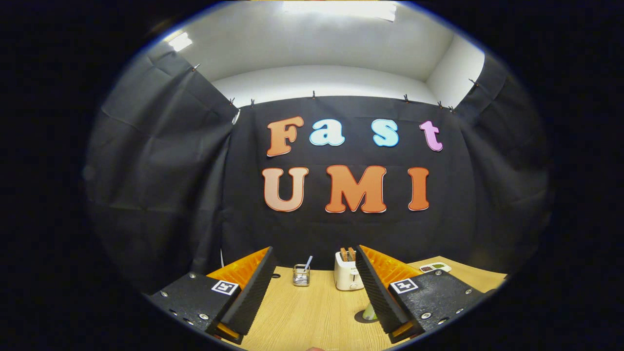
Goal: Take the bottle from table, then pour the juice into the cup, finally place the bottle on the coaster
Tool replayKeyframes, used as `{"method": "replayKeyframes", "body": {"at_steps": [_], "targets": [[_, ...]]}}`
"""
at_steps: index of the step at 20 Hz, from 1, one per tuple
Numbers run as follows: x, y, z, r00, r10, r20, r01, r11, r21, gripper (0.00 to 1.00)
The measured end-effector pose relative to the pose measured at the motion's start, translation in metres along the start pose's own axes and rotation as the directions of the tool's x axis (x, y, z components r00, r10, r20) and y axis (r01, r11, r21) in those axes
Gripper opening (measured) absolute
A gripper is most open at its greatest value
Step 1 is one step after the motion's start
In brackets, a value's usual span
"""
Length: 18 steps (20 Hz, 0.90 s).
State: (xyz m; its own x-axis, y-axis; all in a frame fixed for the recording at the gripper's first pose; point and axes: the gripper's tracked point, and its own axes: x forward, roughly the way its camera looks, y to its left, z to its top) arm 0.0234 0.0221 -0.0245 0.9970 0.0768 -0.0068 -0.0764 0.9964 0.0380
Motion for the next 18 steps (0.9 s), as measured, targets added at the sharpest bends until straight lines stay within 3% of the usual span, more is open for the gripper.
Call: {"method": "replayKeyframes", "body": {"at_steps": [18], "targets": [[-0.009,-0.009,0.008,0.999,0.006,0.051,-0.007,1.000,0.014,0.97]]}}
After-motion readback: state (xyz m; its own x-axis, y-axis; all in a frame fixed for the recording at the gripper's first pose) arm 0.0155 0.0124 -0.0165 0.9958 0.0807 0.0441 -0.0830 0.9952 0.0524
